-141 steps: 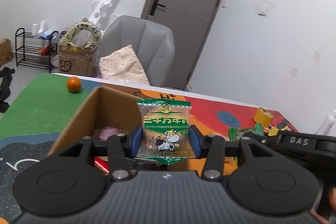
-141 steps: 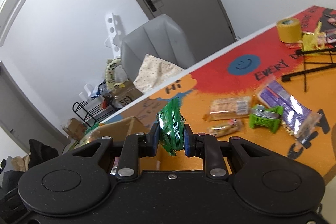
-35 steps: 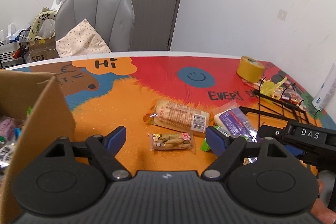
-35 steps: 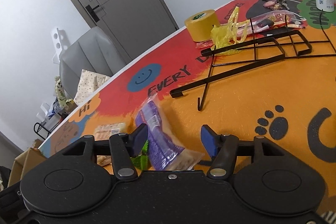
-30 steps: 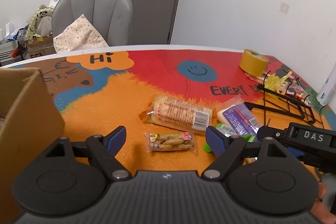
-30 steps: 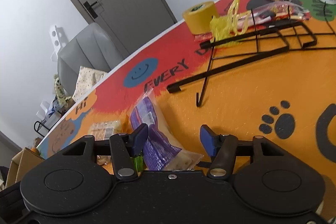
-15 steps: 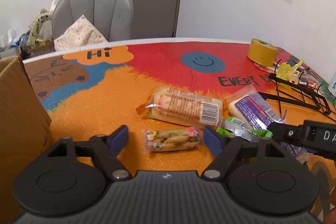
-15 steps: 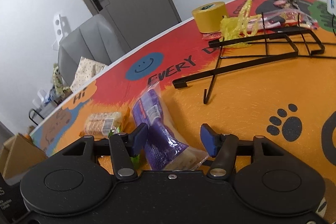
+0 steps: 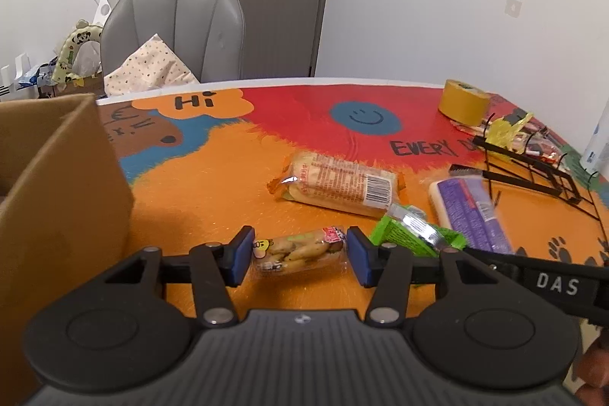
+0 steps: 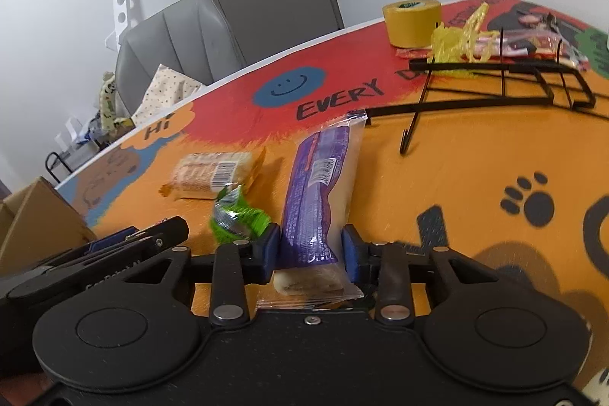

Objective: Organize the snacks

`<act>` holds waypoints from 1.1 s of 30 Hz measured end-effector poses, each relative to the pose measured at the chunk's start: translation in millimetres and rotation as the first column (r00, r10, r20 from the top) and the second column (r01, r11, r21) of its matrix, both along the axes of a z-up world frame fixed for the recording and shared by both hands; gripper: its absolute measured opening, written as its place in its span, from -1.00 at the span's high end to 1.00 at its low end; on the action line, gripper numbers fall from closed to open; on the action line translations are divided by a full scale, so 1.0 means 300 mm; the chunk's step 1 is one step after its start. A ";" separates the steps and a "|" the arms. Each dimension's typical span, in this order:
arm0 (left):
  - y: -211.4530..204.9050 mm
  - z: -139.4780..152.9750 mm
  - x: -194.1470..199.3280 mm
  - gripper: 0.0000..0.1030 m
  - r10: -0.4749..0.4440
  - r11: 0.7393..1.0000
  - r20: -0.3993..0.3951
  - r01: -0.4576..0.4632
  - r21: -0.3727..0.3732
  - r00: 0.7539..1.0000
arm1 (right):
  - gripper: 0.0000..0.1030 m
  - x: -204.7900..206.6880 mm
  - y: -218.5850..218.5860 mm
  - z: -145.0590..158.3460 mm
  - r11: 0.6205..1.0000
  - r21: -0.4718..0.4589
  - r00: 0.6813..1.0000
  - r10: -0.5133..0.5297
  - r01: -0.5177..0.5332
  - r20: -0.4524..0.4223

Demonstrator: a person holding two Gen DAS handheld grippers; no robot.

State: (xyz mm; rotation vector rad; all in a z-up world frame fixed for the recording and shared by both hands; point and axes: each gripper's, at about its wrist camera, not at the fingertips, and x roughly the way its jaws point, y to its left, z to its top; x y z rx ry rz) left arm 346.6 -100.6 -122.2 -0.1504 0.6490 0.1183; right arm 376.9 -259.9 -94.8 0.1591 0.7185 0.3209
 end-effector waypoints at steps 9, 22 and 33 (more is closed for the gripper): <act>0.027 0.077 -0.105 0.00 -0.002 1.000 0.044 0.003 -0.026 0.999 | 0.43 -0.087 -0.008 0.032 0.998 0.068 1.000 -0.016 0.015 0.011; 0.087 0.172 -0.223 0.00 0.009 0.999 0.117 -0.003 -0.051 0.993 | 0.83 -0.175 0.017 0.102 0.994 0.112 0.998 -0.006 -0.001 0.068; 0.097 0.173 -0.271 0.00 0.002 0.998 0.123 0.005 -0.062 0.992 | 0.93 -0.214 0.010 0.085 0.997 0.068 0.999 -0.035 0.033 0.033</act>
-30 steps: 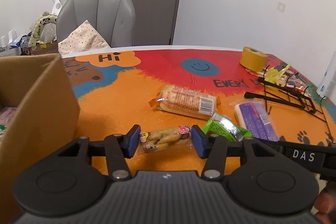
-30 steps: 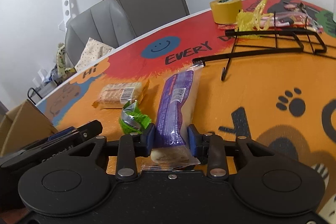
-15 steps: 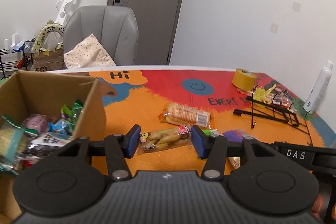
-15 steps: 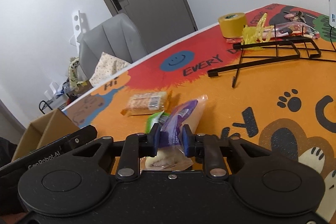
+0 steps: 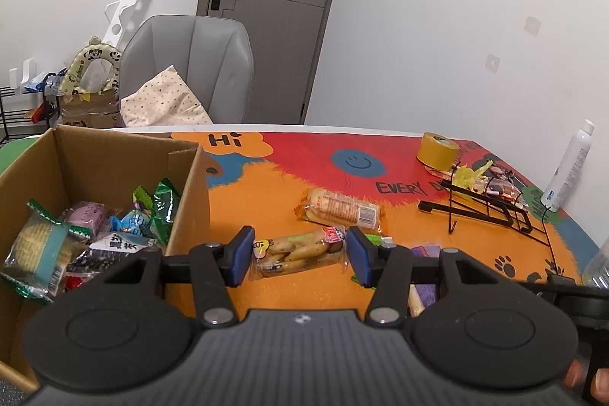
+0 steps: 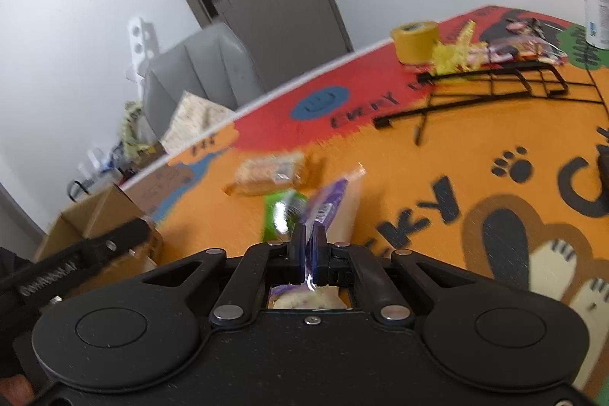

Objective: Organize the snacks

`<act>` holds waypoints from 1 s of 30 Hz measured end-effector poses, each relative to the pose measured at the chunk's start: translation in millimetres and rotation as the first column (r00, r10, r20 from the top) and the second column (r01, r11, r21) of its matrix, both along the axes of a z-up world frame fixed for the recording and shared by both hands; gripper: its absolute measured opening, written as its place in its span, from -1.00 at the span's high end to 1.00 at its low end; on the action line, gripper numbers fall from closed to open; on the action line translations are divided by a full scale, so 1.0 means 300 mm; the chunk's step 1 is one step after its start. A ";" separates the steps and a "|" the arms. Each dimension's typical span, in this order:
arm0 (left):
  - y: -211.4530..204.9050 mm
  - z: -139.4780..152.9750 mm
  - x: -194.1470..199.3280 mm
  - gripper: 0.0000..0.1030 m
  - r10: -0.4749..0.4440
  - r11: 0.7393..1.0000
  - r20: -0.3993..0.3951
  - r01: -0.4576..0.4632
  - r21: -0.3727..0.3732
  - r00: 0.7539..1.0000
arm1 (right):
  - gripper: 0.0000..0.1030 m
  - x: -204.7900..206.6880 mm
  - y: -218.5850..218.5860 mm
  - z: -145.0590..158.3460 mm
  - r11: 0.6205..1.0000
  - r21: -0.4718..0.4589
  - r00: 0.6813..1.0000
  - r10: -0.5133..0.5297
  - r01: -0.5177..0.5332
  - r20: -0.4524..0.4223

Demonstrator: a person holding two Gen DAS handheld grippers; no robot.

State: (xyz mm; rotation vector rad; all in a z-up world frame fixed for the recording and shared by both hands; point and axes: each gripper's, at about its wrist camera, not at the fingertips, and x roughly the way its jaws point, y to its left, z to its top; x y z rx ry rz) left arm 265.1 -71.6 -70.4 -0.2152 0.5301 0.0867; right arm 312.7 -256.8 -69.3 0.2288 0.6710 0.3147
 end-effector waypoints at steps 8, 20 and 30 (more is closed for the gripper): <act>-0.022 -0.013 0.011 0.00 -0.017 1.000 -0.010 0.017 -0.010 1.000 | -0.11 0.003 0.014 -0.027 0.998 -0.057 1.000 -0.010 0.010 -0.006; -0.015 -0.042 0.044 0.00 -0.035 0.999 -0.027 0.034 -0.024 0.999 | -0.35 0.052 0.146 -0.122 0.965 -0.259 0.999 -0.016 0.023 0.030; -0.017 -0.032 0.030 0.00 -0.045 0.999 -0.022 0.044 -0.025 0.999 | 0.41 0.031 0.121 -0.102 0.975 -0.220 0.998 -0.023 0.036 0.058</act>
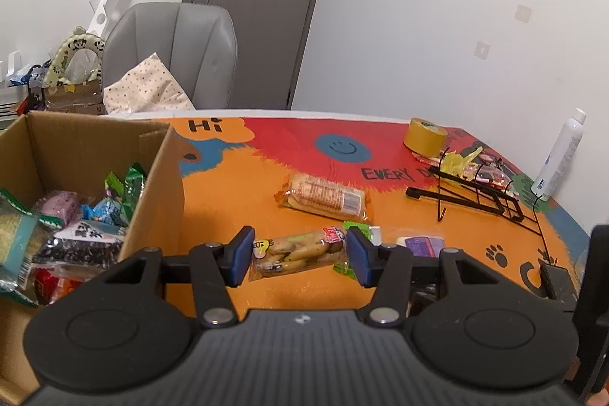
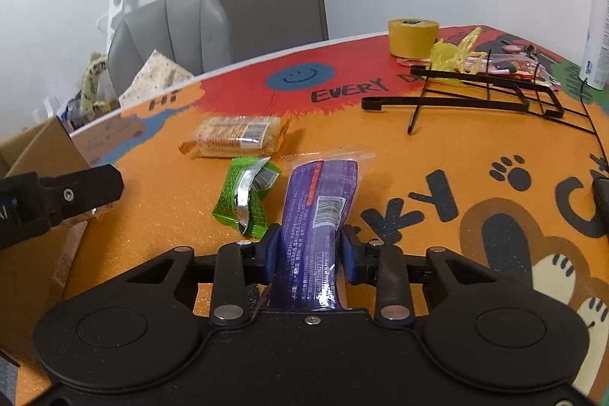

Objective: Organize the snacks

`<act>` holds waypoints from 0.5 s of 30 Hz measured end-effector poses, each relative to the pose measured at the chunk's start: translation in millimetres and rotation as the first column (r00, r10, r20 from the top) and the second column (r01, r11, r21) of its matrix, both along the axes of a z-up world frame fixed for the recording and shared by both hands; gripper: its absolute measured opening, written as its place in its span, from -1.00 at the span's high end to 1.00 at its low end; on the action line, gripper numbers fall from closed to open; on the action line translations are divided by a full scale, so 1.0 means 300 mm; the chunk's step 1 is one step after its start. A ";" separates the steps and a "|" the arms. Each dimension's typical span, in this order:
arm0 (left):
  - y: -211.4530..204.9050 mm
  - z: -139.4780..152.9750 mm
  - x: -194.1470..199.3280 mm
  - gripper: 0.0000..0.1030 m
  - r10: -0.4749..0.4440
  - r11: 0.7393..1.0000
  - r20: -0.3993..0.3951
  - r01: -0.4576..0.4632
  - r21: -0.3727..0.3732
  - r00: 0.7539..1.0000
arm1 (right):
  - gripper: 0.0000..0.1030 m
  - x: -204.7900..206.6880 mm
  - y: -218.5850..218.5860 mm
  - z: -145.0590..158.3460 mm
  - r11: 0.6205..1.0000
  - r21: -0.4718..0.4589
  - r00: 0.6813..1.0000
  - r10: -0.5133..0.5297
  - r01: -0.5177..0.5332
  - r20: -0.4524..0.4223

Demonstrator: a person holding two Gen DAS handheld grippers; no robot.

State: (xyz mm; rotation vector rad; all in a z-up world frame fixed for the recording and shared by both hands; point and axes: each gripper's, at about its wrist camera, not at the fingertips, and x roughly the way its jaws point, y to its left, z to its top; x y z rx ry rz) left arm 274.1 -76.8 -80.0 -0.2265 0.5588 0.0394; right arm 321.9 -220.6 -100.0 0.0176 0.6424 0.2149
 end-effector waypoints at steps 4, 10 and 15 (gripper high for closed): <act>0.011 0.028 -0.018 0.00 0.013 1.000 0.017 -0.012 -0.006 1.000 | 0.42 -0.023 -0.012 0.034 1.000 0.030 1.000 0.004 -0.005 0.025; 0.031 0.078 -0.056 0.00 0.025 1.000 0.055 -0.025 -0.007 0.998 | 0.42 -0.059 -0.011 0.101 0.998 0.058 0.997 0.009 -0.013 0.074; 0.073 0.113 -0.090 0.00 0.051 0.999 0.079 -0.050 -0.010 0.996 | 0.42 -0.086 0.008 0.146 0.996 0.081 0.995 0.027 -0.035 0.098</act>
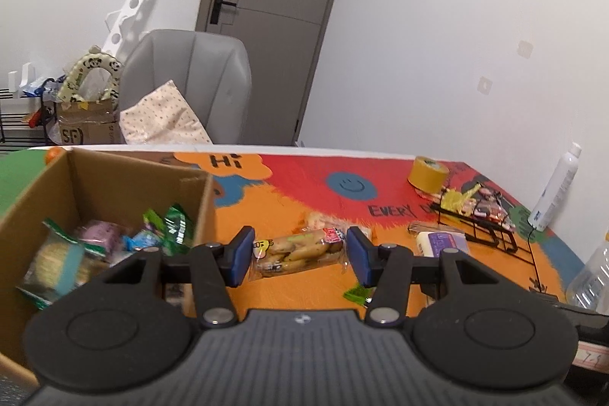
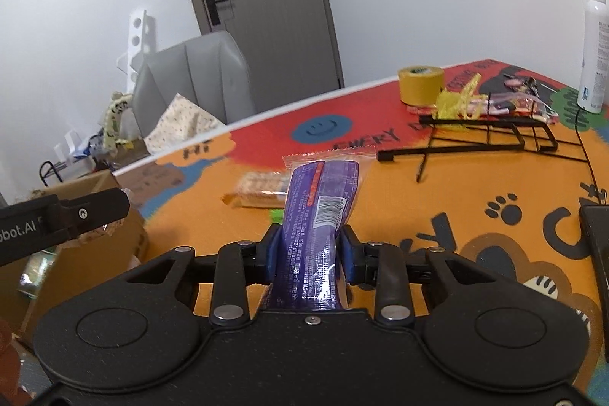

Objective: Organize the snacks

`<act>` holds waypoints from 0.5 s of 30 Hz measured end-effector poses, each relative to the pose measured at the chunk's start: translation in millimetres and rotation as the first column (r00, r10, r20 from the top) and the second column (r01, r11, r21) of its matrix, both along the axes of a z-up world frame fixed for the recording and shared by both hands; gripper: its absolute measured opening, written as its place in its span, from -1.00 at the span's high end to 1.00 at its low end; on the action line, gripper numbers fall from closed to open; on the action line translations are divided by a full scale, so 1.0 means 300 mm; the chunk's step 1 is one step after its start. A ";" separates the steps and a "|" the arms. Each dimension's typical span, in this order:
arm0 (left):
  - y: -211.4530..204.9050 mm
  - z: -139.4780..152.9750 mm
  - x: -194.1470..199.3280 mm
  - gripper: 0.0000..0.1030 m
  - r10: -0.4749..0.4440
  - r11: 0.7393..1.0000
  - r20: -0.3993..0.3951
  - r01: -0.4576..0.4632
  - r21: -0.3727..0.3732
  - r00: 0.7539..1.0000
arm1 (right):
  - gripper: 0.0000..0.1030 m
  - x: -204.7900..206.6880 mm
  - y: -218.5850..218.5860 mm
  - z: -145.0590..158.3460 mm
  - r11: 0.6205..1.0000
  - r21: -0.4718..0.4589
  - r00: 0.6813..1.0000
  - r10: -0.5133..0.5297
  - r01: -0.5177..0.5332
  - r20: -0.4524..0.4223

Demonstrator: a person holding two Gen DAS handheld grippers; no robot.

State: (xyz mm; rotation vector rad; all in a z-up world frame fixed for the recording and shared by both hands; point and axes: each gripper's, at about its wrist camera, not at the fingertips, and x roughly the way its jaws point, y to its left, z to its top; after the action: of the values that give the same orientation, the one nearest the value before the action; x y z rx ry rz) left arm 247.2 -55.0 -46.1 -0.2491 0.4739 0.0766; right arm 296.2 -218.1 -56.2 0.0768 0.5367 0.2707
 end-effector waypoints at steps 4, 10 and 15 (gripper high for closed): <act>0.052 0.022 -0.030 0.00 0.027 1.000 0.015 -0.027 -0.010 1.000 | 0.42 -0.020 0.031 0.031 1.000 0.011 0.999 0.026 -0.026 0.019; 0.136 0.041 -0.074 0.00 0.068 0.998 0.026 -0.067 -0.016 0.997 | 0.42 -0.042 0.090 0.058 0.997 0.033 0.997 0.064 -0.065 0.030; 0.220 0.046 -0.105 0.00 0.113 0.993 0.026 -0.113 -0.029 0.993 | 0.42 -0.051 0.151 0.074 0.993 0.044 0.994 0.106 -0.107 0.033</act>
State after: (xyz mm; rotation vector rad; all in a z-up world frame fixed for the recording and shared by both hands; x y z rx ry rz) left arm 215.8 11.0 -32.2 -0.3035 0.4335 0.1770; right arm 280.8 -172.7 -34.0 0.0881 0.5053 0.3877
